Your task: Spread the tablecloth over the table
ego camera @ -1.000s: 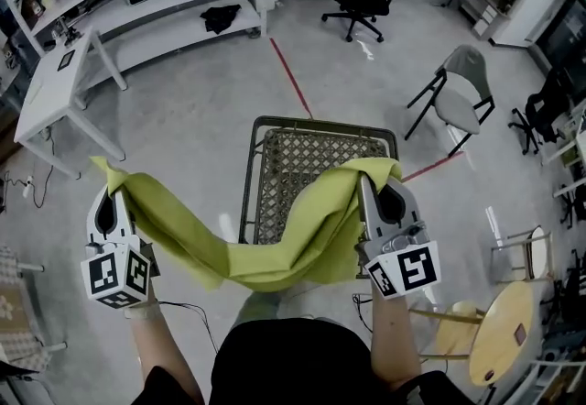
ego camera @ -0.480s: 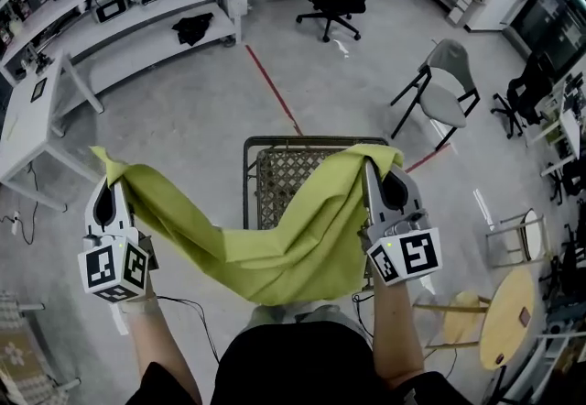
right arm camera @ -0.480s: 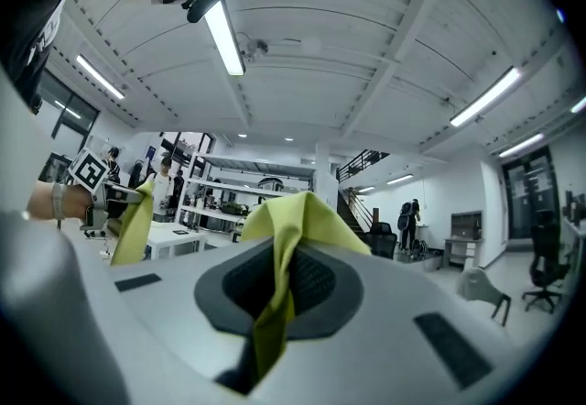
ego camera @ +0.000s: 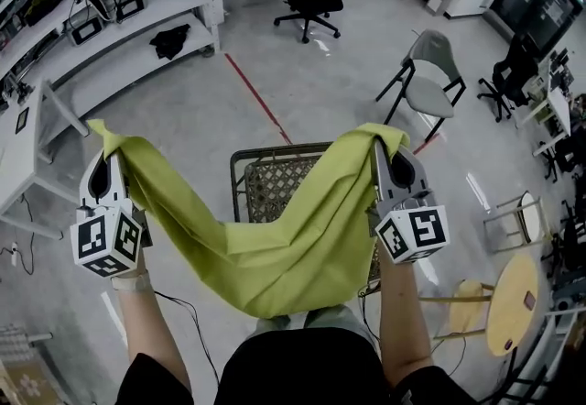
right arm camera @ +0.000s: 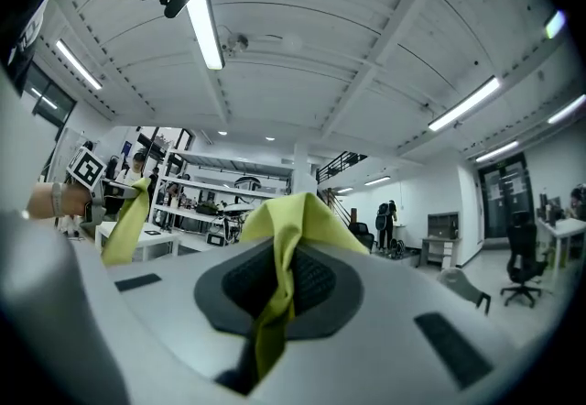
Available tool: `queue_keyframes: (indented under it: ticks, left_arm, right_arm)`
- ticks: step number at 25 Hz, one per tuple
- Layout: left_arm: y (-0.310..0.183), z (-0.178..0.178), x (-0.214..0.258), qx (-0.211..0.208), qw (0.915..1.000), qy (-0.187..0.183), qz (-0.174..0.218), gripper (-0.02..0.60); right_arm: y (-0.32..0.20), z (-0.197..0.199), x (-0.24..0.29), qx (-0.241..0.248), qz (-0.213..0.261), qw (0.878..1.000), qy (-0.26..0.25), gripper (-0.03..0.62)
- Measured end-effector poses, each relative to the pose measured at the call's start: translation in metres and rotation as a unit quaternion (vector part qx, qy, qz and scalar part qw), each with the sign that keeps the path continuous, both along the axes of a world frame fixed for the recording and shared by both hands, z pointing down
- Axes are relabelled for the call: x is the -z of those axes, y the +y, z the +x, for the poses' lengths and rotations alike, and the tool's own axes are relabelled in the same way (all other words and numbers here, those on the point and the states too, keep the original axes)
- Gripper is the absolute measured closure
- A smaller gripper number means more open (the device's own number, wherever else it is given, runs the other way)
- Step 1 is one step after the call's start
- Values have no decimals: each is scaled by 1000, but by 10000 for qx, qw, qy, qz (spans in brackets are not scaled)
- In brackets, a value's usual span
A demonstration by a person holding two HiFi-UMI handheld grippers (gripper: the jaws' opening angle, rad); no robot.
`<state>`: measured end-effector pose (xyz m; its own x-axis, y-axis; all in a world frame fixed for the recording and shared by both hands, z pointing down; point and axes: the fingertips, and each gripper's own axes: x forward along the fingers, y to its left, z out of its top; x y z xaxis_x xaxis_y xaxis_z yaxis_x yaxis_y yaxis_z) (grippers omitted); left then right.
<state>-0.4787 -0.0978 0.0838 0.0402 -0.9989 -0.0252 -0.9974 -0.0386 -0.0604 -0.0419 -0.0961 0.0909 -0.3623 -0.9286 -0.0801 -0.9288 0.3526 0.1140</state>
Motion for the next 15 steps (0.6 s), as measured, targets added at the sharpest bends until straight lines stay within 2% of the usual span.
queue_keyframes:
  ticks: [7,15]
  left_arm:
    - [-53,57,4,-279,9992,-266,-111,566]
    - [-99,116,-21,-217,9966,-566,-557,566]
  right_arm:
    - [-41,56,8,-144,42,9999,-63,583]
    - [-104,153,-16,-361,-218,9980,-472,583]
